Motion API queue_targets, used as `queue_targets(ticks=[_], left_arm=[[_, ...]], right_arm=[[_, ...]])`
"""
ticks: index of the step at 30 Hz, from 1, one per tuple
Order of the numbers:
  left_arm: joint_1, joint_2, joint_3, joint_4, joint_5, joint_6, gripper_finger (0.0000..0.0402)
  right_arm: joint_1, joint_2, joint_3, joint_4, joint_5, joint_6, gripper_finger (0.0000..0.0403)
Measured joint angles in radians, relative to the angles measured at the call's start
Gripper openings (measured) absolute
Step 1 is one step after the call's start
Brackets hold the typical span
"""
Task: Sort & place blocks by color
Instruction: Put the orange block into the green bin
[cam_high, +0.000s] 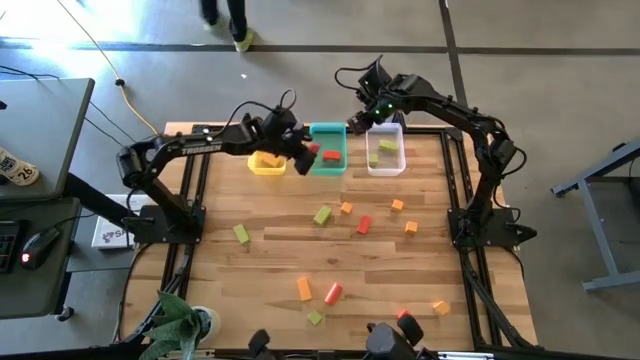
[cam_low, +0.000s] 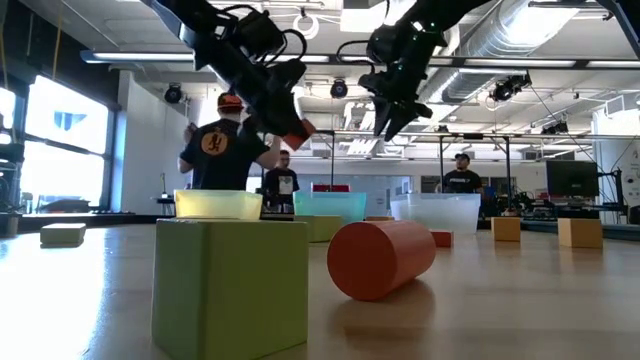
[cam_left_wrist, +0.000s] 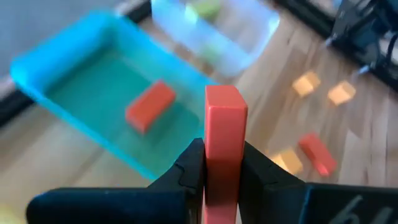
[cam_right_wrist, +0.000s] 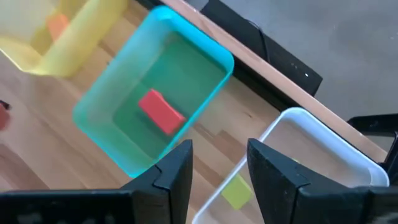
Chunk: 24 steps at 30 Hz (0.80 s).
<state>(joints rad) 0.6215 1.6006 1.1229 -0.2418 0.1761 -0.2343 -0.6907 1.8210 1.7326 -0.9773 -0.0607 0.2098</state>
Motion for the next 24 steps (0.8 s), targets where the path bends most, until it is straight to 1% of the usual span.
queue_targets(ticks=[2, 6, 14, 18, 24], left_arm=[[0.006, 0.023, 0.003, 0.065, -0.001, 0.023, 0.0036], [0.016, 0.087, 0.002, 0.137, -0.001, 0.065, 0.0036], [0.026, 0.212, 0.001, 0.188, -0.006, 0.072, 0.0043], [0.029, 0.250, 0.000, 0.194, -0.034, 0.071, 0.0064], [0.028, 0.256, 0.000, 0.202, -0.032, 0.070, 0.0105]], right_arm=[[0.000, 0.000, 0.002, 0.013, 0.000, 0.020, 0.0140], [0.005, 0.000, 0.002, 0.025, 0.000, 0.037, 0.0140], [0.026, 0.000, 0.002, 0.025, 0.002, 0.042, 0.0140], [0.040, 0.000, 0.002, 0.025, 0.000, 0.044, 0.0140], [0.080, 0.000, 0.002, -0.005, 0.000, 0.035, 0.0140]])
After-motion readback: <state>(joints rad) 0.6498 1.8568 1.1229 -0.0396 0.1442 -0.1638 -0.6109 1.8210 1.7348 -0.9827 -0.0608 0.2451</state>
